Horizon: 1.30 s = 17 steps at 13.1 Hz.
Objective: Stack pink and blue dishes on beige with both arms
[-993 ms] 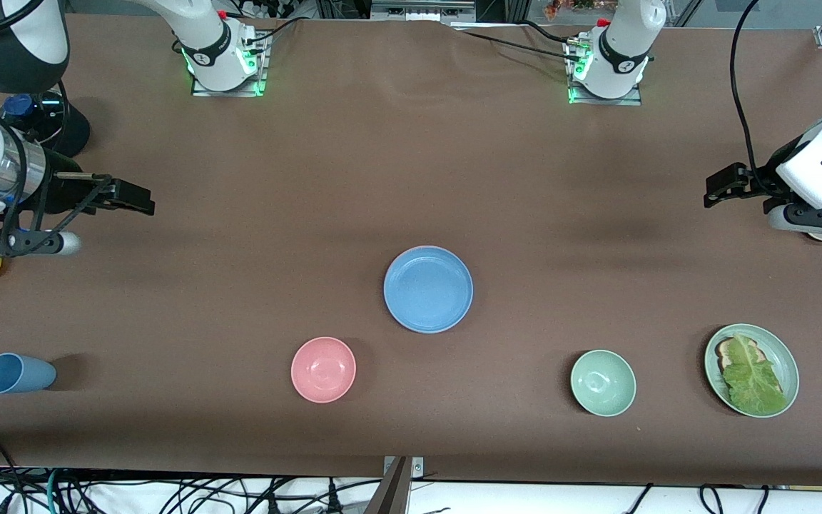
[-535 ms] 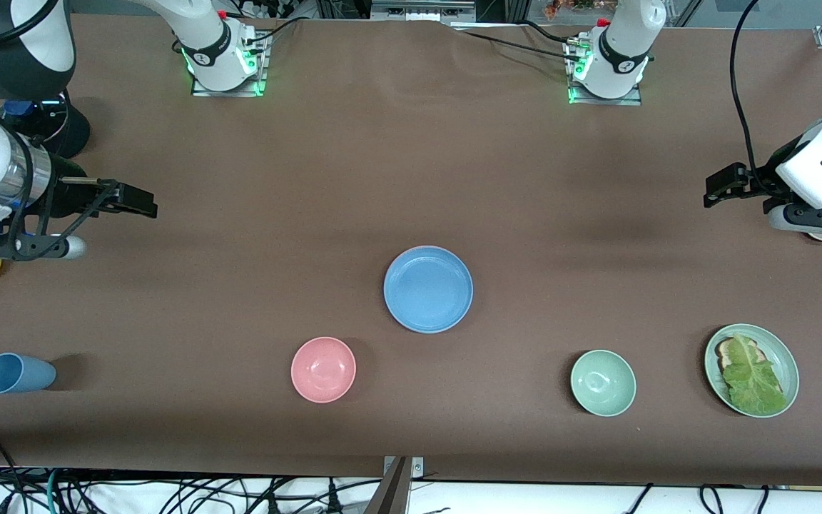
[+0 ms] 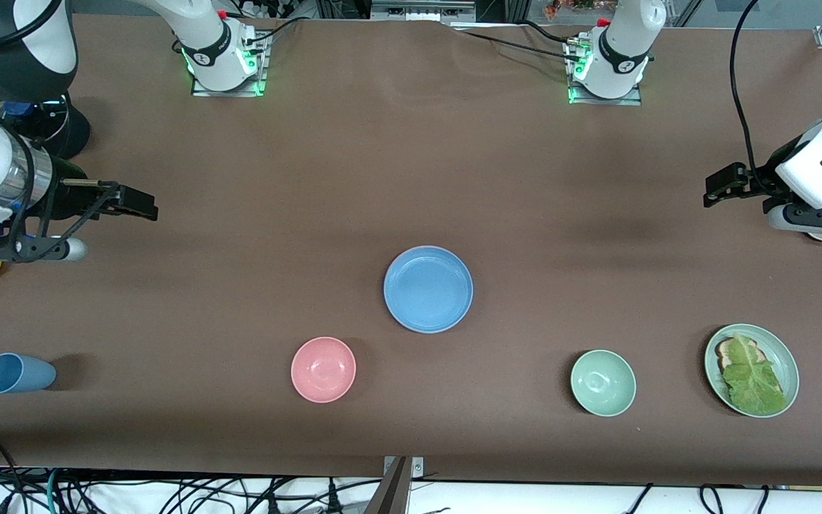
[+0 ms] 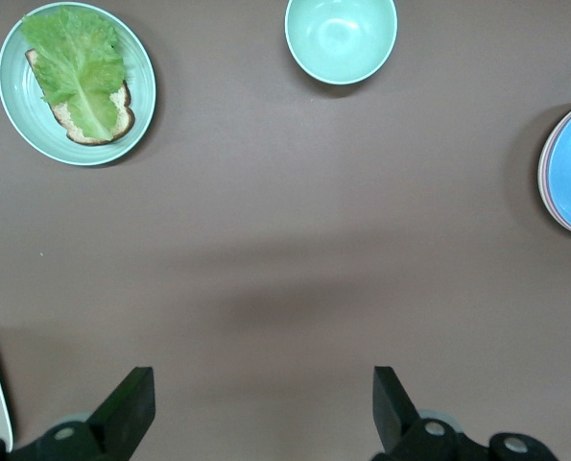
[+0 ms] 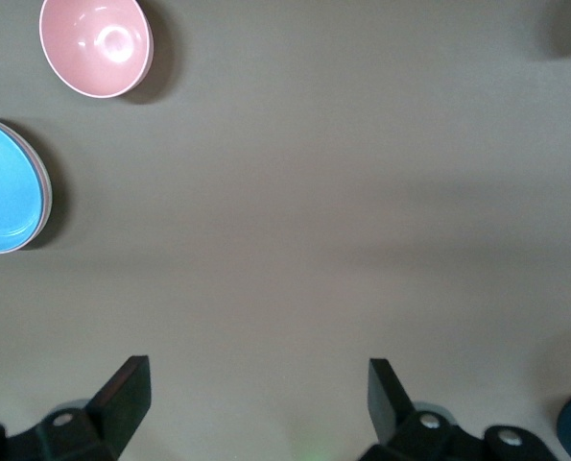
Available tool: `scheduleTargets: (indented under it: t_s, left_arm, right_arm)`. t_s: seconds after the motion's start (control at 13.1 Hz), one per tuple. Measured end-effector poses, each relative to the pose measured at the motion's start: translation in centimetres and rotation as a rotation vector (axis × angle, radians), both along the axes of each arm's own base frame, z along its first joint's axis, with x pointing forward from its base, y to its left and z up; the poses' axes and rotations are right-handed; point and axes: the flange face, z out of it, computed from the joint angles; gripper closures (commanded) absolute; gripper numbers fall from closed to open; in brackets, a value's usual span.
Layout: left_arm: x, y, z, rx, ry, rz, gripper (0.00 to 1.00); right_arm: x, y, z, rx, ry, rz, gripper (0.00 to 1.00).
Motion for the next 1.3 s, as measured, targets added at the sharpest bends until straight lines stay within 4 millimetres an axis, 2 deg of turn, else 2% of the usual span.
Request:
scheduleTargets:
  t_s: [0.31, 0.53, 0.84, 0.99, 1.3]
  left_arm:
    - [0.1, -0.1, -0.2, 0.000, 0.002, -0.001, 0.00]
    - [0.5, -0.1, -0.7, 0.000, -0.005, -0.001, 0.00]
    - [0.9, 0.2, -1.2, 0.000, -0.004, 0.003, 0.00]
    - [0.9, 0.2, -1.2, 0.000, -0.005, 0.004, 0.00]
    - [1.1, 0.4, -1.0, 0.000, -0.027, 0.008, 0.00]
  right_arm:
    - [0.0, -0.2, 0.6, 0.003, -0.018, 0.014, 0.00]
    - [-0.7, -1.7, 1.8, -0.021, -0.035, 0.031, 0.00]
    - [-5.1, -4.2, 4.0, -0.029, -0.066, 0.046, 0.00]
    - [-6.8, -4.8, 4.9, -0.022, -0.064, 0.045, 0.00]
    - [-7.0, -4.5, 4.7, -0.028, -0.059, 0.053, 0.00]
